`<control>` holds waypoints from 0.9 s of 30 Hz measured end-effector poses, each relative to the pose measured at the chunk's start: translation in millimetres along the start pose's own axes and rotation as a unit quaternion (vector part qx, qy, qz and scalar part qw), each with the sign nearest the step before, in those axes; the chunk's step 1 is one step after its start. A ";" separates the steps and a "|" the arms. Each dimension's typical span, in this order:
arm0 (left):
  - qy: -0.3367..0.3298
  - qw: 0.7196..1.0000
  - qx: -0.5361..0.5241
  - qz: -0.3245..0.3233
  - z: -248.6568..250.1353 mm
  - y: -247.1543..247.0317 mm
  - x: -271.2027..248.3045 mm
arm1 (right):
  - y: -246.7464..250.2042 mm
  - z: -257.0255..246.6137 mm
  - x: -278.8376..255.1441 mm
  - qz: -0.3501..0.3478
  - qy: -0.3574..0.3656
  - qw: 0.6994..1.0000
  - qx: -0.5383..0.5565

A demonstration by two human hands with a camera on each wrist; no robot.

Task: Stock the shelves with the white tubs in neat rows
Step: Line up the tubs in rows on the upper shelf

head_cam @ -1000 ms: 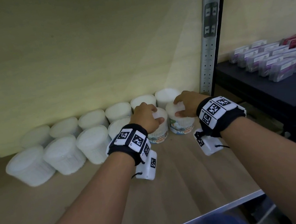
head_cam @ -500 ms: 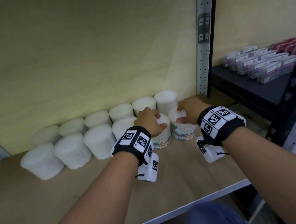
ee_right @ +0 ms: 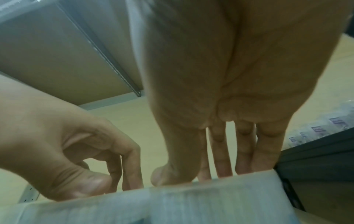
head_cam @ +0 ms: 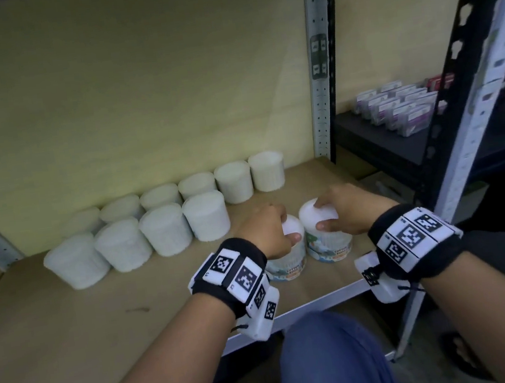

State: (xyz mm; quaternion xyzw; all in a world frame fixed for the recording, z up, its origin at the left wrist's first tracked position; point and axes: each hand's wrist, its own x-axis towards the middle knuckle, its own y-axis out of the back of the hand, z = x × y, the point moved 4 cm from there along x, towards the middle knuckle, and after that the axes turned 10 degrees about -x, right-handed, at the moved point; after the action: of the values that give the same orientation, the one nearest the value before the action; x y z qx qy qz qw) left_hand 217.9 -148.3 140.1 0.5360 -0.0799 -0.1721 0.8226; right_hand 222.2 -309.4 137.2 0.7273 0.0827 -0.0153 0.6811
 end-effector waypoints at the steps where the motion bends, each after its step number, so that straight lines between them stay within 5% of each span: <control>1: 0.000 1.000 -0.004 -0.006 4.0 -2.1 -4.1 | -0.2 1.6 -5.9 -0.001 0.000 1.000 0.001; 18: 0.010 1.000 0.011 -0.015 23.9 -10.9 -25.7 | -0.4 9.0 -40.9 0.001 -0.008 0.999 0.032; 27: 0.022 0.995 -0.089 0.033 1.4 24.5 -26.7 | 22.3 -10.5 -35.2 0.030 -0.013 0.997 0.065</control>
State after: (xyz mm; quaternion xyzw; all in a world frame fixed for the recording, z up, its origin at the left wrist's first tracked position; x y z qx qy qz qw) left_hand 197.5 -130.6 164.3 0.4614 -0.0637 -0.1397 0.8738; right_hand 189.7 -303.9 164.8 0.7719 0.0506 -0.0092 0.6336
